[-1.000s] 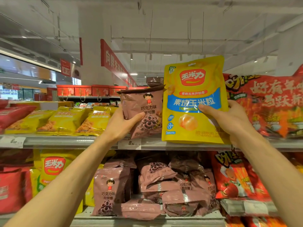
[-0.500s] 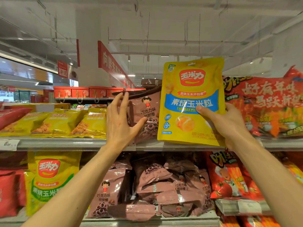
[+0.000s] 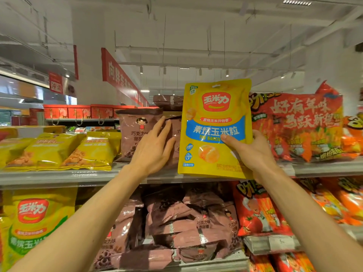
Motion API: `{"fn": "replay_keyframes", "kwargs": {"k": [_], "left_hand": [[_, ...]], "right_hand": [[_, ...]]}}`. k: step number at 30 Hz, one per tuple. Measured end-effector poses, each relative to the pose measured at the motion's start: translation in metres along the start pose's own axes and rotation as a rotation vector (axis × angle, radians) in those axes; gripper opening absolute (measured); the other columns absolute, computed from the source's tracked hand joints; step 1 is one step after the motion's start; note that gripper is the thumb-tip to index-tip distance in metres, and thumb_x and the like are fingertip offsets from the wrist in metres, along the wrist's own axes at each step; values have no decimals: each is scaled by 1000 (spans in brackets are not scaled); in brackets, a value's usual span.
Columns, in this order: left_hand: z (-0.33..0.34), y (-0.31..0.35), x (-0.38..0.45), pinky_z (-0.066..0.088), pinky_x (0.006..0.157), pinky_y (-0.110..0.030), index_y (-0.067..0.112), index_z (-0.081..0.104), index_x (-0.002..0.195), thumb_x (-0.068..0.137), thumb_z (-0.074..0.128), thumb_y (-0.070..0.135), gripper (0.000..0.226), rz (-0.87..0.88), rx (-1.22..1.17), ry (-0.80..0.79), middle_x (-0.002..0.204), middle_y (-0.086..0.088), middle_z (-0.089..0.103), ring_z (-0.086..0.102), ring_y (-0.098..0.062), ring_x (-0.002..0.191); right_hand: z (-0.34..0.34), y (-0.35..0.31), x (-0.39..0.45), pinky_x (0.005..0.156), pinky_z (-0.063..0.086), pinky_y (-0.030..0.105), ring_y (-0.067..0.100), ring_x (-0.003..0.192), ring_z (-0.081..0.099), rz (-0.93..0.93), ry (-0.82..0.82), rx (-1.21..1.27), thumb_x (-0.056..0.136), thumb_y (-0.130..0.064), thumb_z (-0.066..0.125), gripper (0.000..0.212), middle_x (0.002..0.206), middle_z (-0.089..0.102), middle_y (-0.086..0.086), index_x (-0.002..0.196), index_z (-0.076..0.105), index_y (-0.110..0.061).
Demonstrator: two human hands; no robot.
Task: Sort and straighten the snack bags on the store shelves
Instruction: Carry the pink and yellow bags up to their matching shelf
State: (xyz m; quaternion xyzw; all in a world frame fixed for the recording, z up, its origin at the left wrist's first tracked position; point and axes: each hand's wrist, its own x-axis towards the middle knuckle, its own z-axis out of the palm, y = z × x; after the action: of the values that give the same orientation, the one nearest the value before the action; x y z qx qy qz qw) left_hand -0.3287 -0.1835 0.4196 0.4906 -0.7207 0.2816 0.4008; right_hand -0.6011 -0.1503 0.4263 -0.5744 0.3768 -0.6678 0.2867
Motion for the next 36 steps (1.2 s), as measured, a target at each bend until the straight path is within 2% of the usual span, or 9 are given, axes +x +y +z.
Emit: {"fn": "replay_keyframes", "kwargs": {"k": [3,8,13,16,19,23,26,31,36], "left_hand": [[2,-14,-11,51,99,-49,16,50,151,104,44,42,54,88,71,39,166,-12,30,55,-35,126],[11,-7,-5,42,93,-45,20,55,147,102,25,46,60,46,206,-30,158,-11,44,50,-34,130],[-2,-16,2,26,114,-43,27,30,161,91,8,71,86,47,180,-205,171,-2,17,22,-23,151],[-6,-21,4,26,114,-44,34,16,164,89,9,76,86,90,237,-216,171,-5,18,22,-26,151],[-4,-23,9,30,111,-46,39,16,163,94,12,73,77,140,272,-193,171,-9,16,23,-30,151],[1,-27,15,38,102,-48,35,25,162,97,17,67,72,163,325,-191,168,-12,27,36,-34,146],[3,-28,14,42,98,-48,31,31,160,98,21,65,71,166,346,-187,165,-13,35,43,-35,142],[3,-25,6,42,99,-47,29,32,161,99,24,65,71,174,361,-178,165,-14,35,44,-34,142],[1,-34,0,37,108,-47,31,26,163,94,20,78,83,229,383,-214,170,-12,23,36,-32,147]], "right_hand": [[-1,1,1,59,51,20,9,86,69,-6,15,-16,80,-32,86,51,105,71,-8,120,57,-19],[0,4,6,56,49,17,7,86,67,-47,19,-38,79,-35,87,57,102,67,-12,123,53,-20],[7,8,12,76,60,37,16,91,73,-45,29,-76,74,-44,89,60,109,74,-6,120,60,-21],[6,8,10,68,55,29,11,84,70,-50,17,-59,80,-34,87,34,99,72,-10,100,59,-30],[7,6,8,62,52,24,8,81,69,-56,7,-44,81,-30,86,33,94,70,-14,91,55,-35],[10,5,10,59,54,21,9,83,71,-68,24,-39,79,-31,87,35,98,71,-12,97,57,-33],[12,7,11,67,58,29,14,89,73,-68,47,-53,76,-36,90,51,106,73,-7,114,59,-23],[13,11,10,75,61,37,16,92,72,-53,68,-73,73,-41,90,62,109,73,-6,122,57,-22],[9,10,6,46,48,10,7,81,68,-40,39,-52,79,-31,87,54,102,68,-10,120,53,-19]]}}
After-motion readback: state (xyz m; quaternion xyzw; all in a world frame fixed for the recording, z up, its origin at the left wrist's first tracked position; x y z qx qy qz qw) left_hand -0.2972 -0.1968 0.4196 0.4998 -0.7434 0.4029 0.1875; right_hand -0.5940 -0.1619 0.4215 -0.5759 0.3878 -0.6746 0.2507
